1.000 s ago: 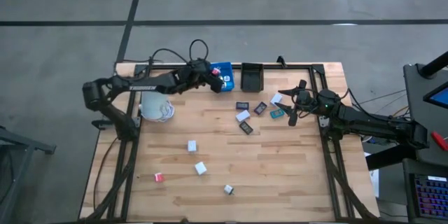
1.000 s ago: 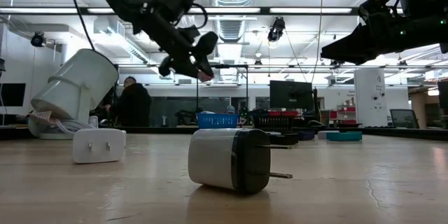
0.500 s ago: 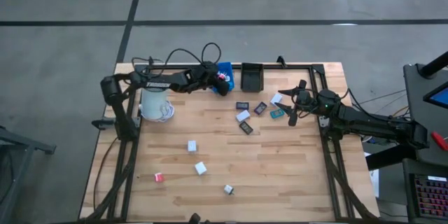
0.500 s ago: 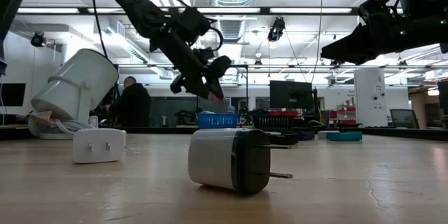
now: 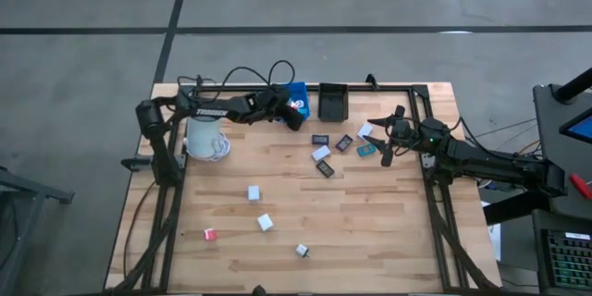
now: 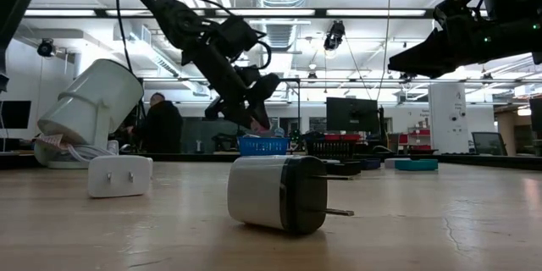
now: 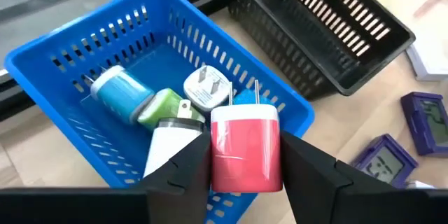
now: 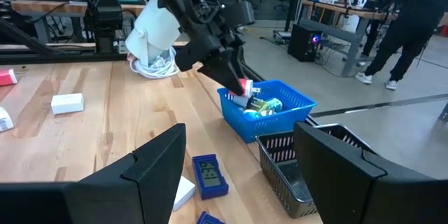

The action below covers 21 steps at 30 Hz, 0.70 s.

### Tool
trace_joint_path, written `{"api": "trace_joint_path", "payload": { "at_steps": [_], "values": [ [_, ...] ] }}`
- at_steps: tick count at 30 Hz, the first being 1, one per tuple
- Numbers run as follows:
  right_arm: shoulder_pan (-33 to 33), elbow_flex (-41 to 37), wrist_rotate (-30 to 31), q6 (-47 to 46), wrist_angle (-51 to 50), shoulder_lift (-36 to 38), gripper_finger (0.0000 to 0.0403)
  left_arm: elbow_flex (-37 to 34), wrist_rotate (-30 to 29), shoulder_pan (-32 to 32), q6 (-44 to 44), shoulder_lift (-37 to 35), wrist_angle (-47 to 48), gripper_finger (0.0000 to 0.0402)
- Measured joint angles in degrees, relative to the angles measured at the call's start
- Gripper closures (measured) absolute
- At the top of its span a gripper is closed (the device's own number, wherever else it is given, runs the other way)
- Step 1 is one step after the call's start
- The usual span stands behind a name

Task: Pick & Place Office items
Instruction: Put the right small red adapter into the blue basket

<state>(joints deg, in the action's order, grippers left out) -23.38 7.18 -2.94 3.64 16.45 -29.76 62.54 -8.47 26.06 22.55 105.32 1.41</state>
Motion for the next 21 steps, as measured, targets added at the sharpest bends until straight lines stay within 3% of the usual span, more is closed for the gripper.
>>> {"api": "trace_joint_path", "payload": {
  "at_steps": [15,21],
  "values": [
    [0.0,0.0,0.0,0.0,0.0,0.0,0.0147,0.0,0.2,0.0,-0.6,0.1,0.1,0.0246],
    [0.0,0.0,0.0,0.0,0.0,0.0,0.0147,-0.1,0.4,0.0,-1.1,0.1,0.1,0.0227]
  ]
}}
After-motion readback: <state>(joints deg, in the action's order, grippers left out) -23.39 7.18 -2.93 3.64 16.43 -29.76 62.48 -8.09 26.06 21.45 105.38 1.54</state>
